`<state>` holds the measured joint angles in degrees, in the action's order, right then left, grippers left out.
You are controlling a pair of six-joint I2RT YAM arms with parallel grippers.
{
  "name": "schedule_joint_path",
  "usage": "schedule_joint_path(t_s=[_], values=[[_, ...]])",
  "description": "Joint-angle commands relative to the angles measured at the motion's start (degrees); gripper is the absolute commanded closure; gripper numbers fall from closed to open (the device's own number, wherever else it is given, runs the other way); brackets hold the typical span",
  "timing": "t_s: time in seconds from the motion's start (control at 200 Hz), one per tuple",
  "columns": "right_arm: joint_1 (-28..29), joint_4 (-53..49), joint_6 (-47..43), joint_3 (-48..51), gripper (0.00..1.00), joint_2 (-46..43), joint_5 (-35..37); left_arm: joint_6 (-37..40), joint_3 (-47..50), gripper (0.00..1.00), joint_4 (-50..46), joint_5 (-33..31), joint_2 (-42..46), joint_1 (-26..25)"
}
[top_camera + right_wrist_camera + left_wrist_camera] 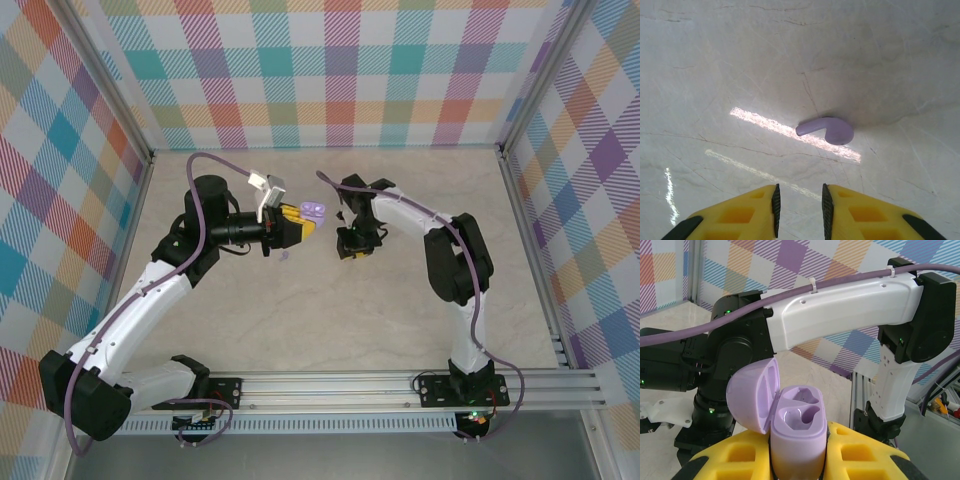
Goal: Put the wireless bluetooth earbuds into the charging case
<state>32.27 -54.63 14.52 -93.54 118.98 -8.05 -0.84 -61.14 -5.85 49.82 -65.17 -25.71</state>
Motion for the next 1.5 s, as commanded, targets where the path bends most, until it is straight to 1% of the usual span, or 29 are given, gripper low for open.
schedule_joint_path(t_s=[0.0, 0.29, 0.61, 0.855, 1.05, 1.165, 1.235, 1.385, 1.495], values=[[-0.18, 1.85, 4.60, 1.46, 0.70, -0.42, -1.97, -0.07, 0.41, 0.89, 0.80, 0.18, 0.74, 0.40], [-0.19, 2.00, 6.21, -0.41, 0.69, 3.56, -1.78, -0.07, 0.32, 0.89, 0.48, 0.08, 0.74, 0.40], [-0.17, -0.42, 5.73, -2.81, 0.68, 6.08, 2.83, 0.04, 0.23, 0.89, 0.50, 0.01, 0.67, 0.41], [-0.19, -3.28, 4.66, -7.72, 0.68, 9.23, 6.35, 0.12, 0.30, 0.89, 0.44, 0.10, 0.57, 0.40], [-0.15, -4.93, 2.71, -10.82, 0.65, 10.70, 6.47, 0.44, 0.25, 0.89, 0.09, 0.05, 0.48, 0.40], [-0.19, -5.57, 2.03, -11.67, 0.59, 10.81, 6.91, 0.53, 0.24, 0.89, -0.11, 0.16, 0.38, 0.40], [-0.19, -5.36, 2.12, -12.01, 0.57, 10.69, 6.73, 0.66, 0.24, 0.89, -0.14, 0.16, 0.39, 0.45], [-0.15, -4.81, 2.71, -12.98, 0.59, 11.36, 4.43, 0.75, 0.23, 0.89, -0.31, 0.20, 0.22, 0.45], [-0.19, -4.68, 3.23, -13.63, 0.59, 11.90, 4.14, 0.74, 0.22, 0.89, -0.51, 0.35, 0.34, 0.40]])
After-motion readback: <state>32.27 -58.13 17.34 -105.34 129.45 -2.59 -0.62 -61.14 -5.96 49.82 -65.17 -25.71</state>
